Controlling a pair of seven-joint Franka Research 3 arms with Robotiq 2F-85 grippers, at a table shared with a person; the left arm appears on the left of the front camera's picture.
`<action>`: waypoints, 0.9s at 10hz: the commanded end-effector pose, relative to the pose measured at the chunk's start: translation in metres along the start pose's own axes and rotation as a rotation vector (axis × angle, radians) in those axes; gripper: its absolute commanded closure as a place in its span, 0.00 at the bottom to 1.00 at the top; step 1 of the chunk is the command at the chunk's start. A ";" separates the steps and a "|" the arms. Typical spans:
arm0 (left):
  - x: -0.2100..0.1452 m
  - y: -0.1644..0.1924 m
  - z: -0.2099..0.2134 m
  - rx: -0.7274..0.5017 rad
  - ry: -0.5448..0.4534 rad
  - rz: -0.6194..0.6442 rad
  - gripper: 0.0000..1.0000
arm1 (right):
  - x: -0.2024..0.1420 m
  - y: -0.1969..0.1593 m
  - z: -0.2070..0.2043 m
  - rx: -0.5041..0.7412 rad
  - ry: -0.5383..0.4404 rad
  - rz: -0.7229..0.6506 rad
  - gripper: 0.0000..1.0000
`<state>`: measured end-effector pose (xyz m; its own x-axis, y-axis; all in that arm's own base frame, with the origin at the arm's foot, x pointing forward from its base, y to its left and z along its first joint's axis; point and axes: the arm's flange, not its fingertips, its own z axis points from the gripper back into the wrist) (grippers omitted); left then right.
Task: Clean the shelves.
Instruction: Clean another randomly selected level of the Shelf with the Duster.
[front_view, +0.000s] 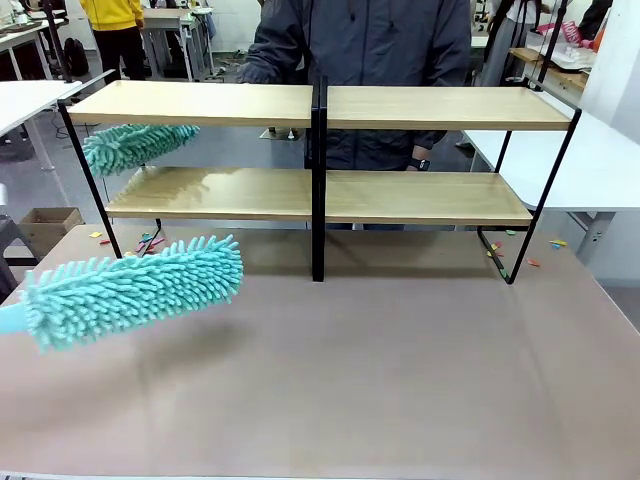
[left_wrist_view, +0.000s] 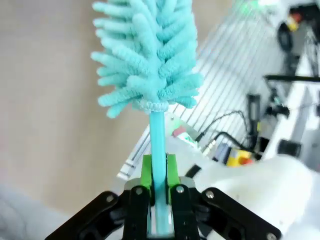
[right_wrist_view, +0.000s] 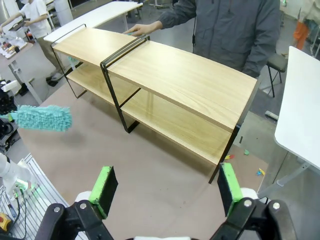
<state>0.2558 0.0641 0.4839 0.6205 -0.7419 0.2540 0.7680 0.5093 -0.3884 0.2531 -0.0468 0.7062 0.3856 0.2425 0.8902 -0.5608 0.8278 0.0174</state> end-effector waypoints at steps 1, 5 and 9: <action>-0.052 -0.014 -0.008 -0.005 -0.101 -0.093 0.94 | 0.001 0.001 0.000 0.007 -0.008 0.001 0.00; -0.114 -0.037 0.000 0.119 -0.209 0.126 0.94 | 0.001 0.001 0.000 0.007 -0.008 0.001 0.00; -0.101 -0.020 0.038 0.073 -0.180 0.029 0.94 | 0.001 0.001 0.000 0.007 -0.008 0.001 0.00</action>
<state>0.1783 0.1475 0.5009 0.6883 -0.6084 0.3951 0.7248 0.5989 -0.3405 0.2531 -0.0467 0.7062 0.3856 0.2426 0.8902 -0.5608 0.8278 0.0174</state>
